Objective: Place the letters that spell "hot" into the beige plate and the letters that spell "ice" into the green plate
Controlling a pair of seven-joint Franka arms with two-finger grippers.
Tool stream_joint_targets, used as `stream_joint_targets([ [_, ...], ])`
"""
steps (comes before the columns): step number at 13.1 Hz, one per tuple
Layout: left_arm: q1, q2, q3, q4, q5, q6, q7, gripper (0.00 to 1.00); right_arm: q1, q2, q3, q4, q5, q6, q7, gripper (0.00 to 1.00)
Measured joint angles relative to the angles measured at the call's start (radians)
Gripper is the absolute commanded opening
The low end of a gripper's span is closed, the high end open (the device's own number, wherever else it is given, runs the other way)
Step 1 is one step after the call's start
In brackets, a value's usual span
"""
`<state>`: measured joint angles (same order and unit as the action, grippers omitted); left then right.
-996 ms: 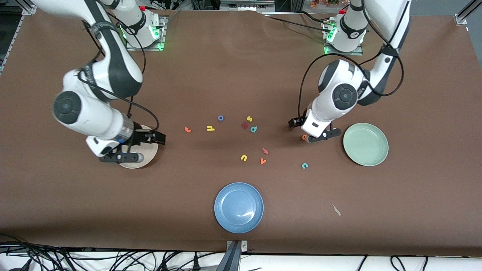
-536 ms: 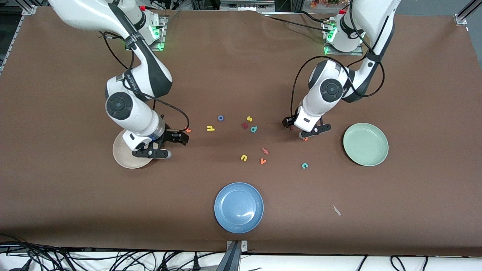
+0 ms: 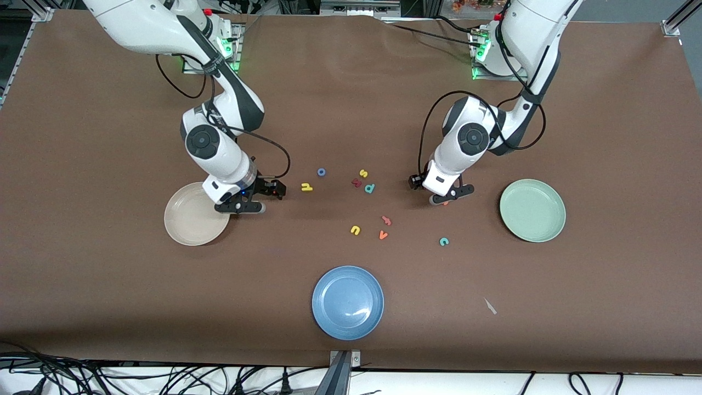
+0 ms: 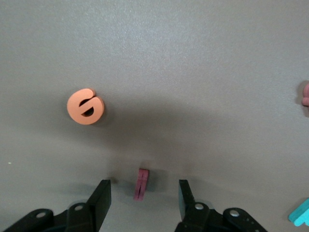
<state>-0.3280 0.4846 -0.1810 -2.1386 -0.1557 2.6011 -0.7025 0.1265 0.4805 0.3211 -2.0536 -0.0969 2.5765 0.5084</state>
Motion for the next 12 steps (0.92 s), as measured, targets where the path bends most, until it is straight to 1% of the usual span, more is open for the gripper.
stream_joint_targets([
  [2,-0.003,0.001,0.000,0.000,0.000,0.000,0.000,0.45,0.000,0.000,0.001,-0.042,-0.049,0.031,0.003,1.00],
  [4,-0.011,0.007,-0.001,0.000,0.000,0.000,0.000,0.35,0.000,0.001,0.001,-0.057,-0.109,0.034,0.006,1.00],
  [5,-0.014,0.009,-0.001,0.000,0.000,0.000,0.000,0.30,0.000,0.002,0.002,-0.061,-0.125,0.034,0.006,1.00],
  [6,-0.014,0.008,0.000,0.000,0.000,0.000,0.000,0.24,0.000,0.002,0.005,-0.063,-0.134,0.034,0.006,1.00],
  [8,-0.014,0.007,0.000,0.000,0.000,-0.002,0.000,0.09,0.002,0.005,0.014,-0.067,-0.160,0.035,0.013,1.00],
  [9,-0.014,0.007,0.001,0.000,0.000,-0.005,0.000,0.04,0.003,0.009,0.017,-0.068,-0.180,0.039,0.030,1.00],
  [10,-0.014,0.007,0.002,0.002,0.000,-0.009,0.000,0.00,0.006,0.015,0.019,-0.069,-0.203,0.047,0.050,1.00],
  [12,-0.013,0.007,0.004,0.010,0.000,-0.034,0.000,0.00,0.010,0.026,0.021,-0.071,-0.250,0.056,0.083,1.00],
])
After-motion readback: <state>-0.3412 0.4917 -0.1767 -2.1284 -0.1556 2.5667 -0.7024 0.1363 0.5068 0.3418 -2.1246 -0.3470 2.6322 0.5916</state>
